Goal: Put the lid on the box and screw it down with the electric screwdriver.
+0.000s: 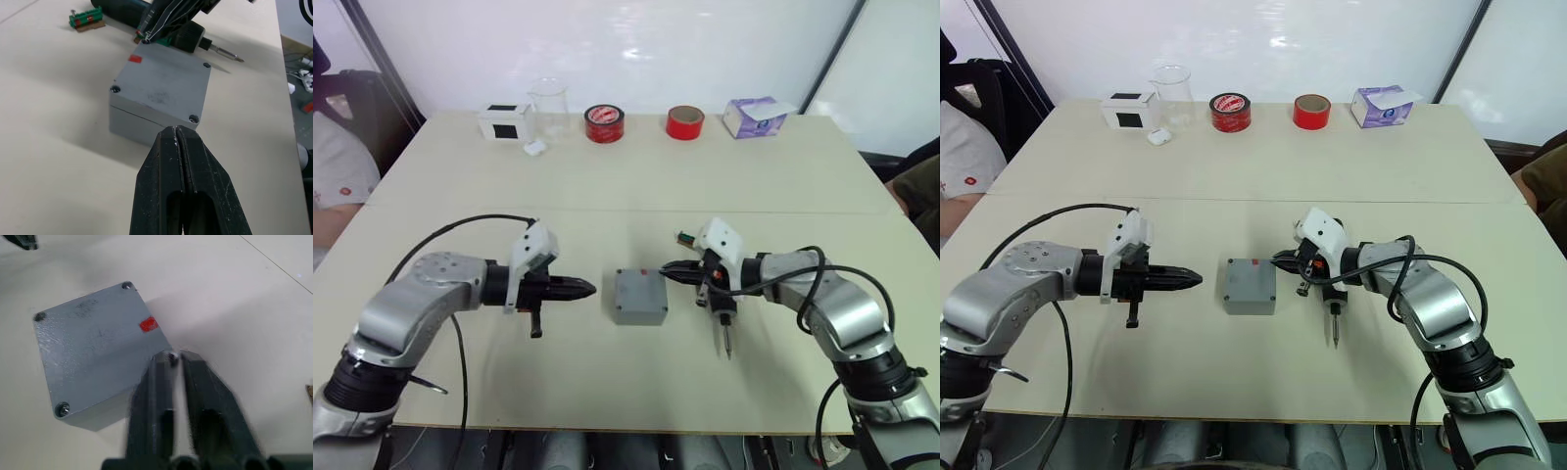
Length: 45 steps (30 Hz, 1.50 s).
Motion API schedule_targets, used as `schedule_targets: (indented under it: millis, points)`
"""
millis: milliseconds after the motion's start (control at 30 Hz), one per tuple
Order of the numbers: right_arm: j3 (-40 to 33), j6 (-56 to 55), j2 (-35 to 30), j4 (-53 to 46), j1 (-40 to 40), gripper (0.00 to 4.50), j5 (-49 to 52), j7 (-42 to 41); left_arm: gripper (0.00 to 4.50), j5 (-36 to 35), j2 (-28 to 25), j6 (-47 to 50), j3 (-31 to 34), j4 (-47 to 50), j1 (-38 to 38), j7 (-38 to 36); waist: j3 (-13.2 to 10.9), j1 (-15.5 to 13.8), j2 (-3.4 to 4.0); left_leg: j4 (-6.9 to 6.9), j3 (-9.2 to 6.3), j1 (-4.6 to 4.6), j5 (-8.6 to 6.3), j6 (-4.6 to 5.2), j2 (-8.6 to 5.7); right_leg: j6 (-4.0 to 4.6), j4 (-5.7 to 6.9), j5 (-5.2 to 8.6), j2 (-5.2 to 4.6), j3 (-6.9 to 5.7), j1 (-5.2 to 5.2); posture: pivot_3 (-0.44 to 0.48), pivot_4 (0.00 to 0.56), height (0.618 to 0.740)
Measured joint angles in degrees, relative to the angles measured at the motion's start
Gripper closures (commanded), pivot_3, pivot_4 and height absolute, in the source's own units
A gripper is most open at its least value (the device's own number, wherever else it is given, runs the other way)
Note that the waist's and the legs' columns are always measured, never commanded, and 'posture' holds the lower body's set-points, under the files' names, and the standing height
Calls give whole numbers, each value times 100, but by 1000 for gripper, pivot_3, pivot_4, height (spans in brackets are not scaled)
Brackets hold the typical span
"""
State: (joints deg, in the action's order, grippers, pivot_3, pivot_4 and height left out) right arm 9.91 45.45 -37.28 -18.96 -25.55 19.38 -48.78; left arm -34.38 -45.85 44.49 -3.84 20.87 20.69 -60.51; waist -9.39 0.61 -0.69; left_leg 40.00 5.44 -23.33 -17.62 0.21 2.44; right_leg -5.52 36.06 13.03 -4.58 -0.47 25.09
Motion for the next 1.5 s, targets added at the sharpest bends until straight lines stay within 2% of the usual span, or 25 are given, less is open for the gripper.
schedule_targets:
  millis: [33,67,200,233,400,600,767,900,1133,1500]
  points:
    - [7,8,7,-5,0,2377,4,9,4500,0,0,0,0,14,1,12,0,-1,0,0,0,0,0,0,0,0,0,0,0,0,0,0,150,740]
    - [10,18,21,-7,0,2116,7,20,4500,-1,1,0,0,20,1,20,0,0,0,0,0,1,0,0,0,0,0,0,0,1,0,0,150,740]
    - [10,78,107,-68,0,446,64,133,4500,-5,5,0,0,23,-1,32,0,3,0,0,-1,0,0,0,0,-1,0,0,0,1,1,0,150,740]
    - [10,85,107,-87,0,165,70,144,4500,-5,5,0,0,23,-1,30,0,1,0,0,-1,0,0,0,0,-1,0,0,0,1,1,0,150,740]
    - [-62,196,-11,-143,-5,165,175,161,4500,-15,168,3,0,17,173,80,-1,-16,-1,0,0,-2,0,0,-1,0,-1,0,-2,0,-1,0,150,740]
    - [-765,1102,-561,-492,-167,165,525,328,4500,-170,254,121,20,76,321,110,-1,-1,-2,0,-16,-1,0,0,0,-7,0,-4,-1,1,0,0,150,740]
    - [-1007,3197,-687,-633,-790,165,836,852,4500,-165,110,101,-29,233,605,-79,-2,9,-2,-1,-20,-1,0,0,1,1,3,0,1,1,4,0,150,740]
    - [-1126,4469,-736,-852,-1018,165,1123,1074,4500,-70,319,-108,-238,150,828,-90,-2,-24,-4,-1,-22,-6,-1,1,-2,1,-4,0,-2,-1,2,0,150,740]
    - [-1117,4666,-1237,-666,-598,165,1537,1378,4500,-36,680,-182,-368,188,691,97,-3,29,-6,-1,-20,-4,-3,5,-8,-1,-10,-1,-6,6,1,0,150,740]
    - [-813,4667,-1294,-264,-712,165,1799,1679,4500,56,786,-370,-453,102,631,108,-4,7,-7,-1,-30,-5,-3,5,-6,0,-5,0,-1,2,2,0,150,740]
